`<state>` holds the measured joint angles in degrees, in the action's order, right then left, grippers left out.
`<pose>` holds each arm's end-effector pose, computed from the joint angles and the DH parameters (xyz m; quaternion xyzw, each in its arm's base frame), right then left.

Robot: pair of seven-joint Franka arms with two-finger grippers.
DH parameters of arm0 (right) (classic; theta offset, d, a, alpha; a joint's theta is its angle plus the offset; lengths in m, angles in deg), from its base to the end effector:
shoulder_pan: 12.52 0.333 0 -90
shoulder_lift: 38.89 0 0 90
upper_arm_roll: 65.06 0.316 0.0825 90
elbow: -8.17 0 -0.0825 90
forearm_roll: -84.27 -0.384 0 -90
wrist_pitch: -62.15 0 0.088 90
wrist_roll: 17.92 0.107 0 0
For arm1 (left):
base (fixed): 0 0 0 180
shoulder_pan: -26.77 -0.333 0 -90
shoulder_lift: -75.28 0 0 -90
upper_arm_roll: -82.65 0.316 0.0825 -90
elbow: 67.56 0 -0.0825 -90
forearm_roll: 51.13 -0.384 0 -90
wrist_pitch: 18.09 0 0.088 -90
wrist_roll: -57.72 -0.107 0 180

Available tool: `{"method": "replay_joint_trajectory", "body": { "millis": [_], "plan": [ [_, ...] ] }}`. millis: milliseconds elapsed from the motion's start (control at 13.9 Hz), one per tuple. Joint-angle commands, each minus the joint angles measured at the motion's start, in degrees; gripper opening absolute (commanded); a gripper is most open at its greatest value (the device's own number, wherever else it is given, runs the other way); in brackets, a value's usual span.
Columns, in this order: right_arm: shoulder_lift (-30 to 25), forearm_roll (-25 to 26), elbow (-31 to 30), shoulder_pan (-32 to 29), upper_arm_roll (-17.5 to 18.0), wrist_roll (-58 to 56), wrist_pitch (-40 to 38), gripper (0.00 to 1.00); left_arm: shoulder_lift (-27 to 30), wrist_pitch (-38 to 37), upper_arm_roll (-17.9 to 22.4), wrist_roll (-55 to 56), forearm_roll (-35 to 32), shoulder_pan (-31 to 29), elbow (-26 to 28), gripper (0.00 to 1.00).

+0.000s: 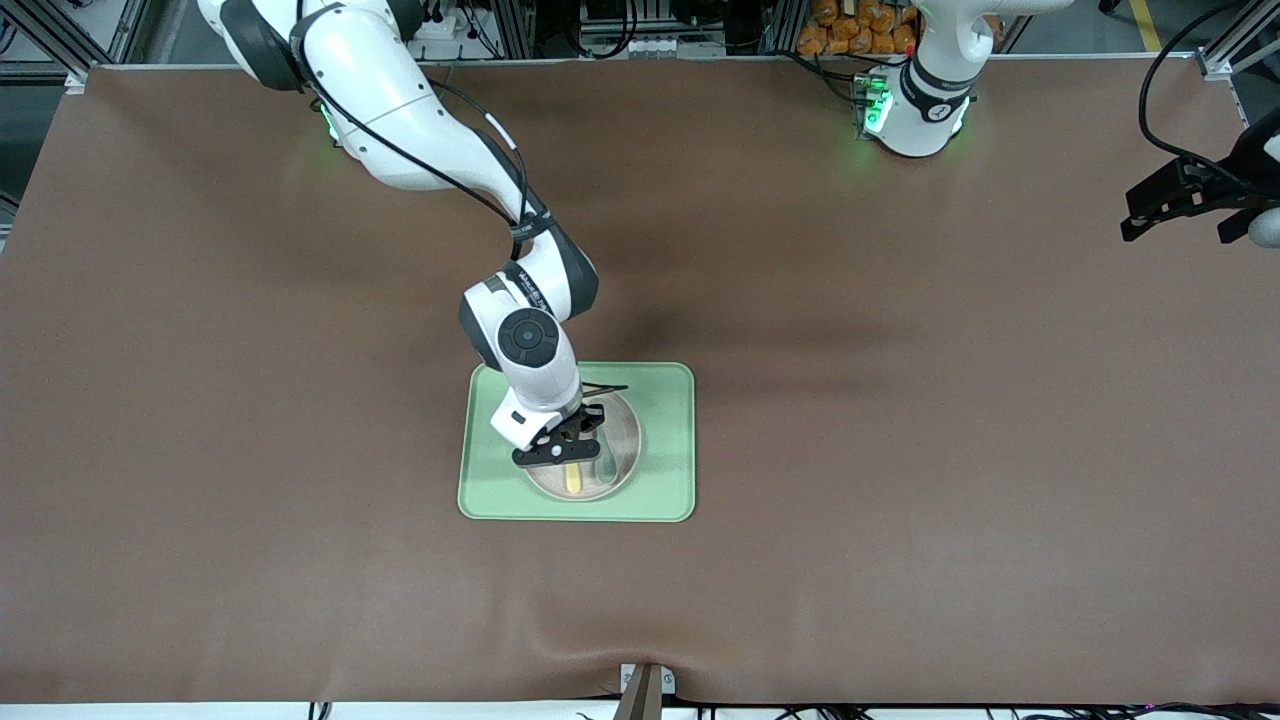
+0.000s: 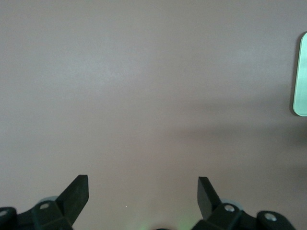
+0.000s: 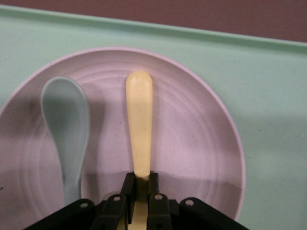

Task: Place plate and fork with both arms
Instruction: 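Lift the yellow fork off the plate with the right gripper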

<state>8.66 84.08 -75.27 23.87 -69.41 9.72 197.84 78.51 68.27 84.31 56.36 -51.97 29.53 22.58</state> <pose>0.6128 0.3958 0.1976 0.9975 0.0507 0.0495 0.0018 0.5305 -0.0080 0.6484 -0.9997 0.0211 0.0048 0.0065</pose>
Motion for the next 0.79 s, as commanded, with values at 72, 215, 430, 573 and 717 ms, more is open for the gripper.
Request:
{"method": "replay_joint_trajectory", "body": {
  "millis": [72, 215, 430, 573, 717],
  "plan": [
    [-2.8, 0.3, -0.1, -0.7, 0.7, 0.5, -2.8, 0.0, -0.5, 0.0, 0.1, -0.3, 0.8, -0.2, -0.1, 1.0],
    [-4.1, 0.3, -0.1, -0.7, 0.7, 0.5, -4.3, 0.0, -0.6, 0.0, 0.1, -0.1, 0.8, -0.2, -0.1, 1.0],
    [-5.6, -4.3, -0.2, -3.1, 0.7, 0.4, -5.5, 0.0, -0.8, 0.0, 0.0, 0.3, 0.8, -0.1, 0.0, 1.0],
    [-6.3, -6.3, -0.3, -6.0, 0.8, 0.0, -6.3, 0.0, -0.8, 0.0, 0.0, 0.5, 0.8, -0.1, -0.1, 1.0],
    [-6.6, -6.3, -0.3, -9.3, 0.8, -2.9, -9.9, 0.0, -0.9, 0.0, 0.0, 0.3, 0.8, -0.1, 0.0, 1.0]
  ]
}}
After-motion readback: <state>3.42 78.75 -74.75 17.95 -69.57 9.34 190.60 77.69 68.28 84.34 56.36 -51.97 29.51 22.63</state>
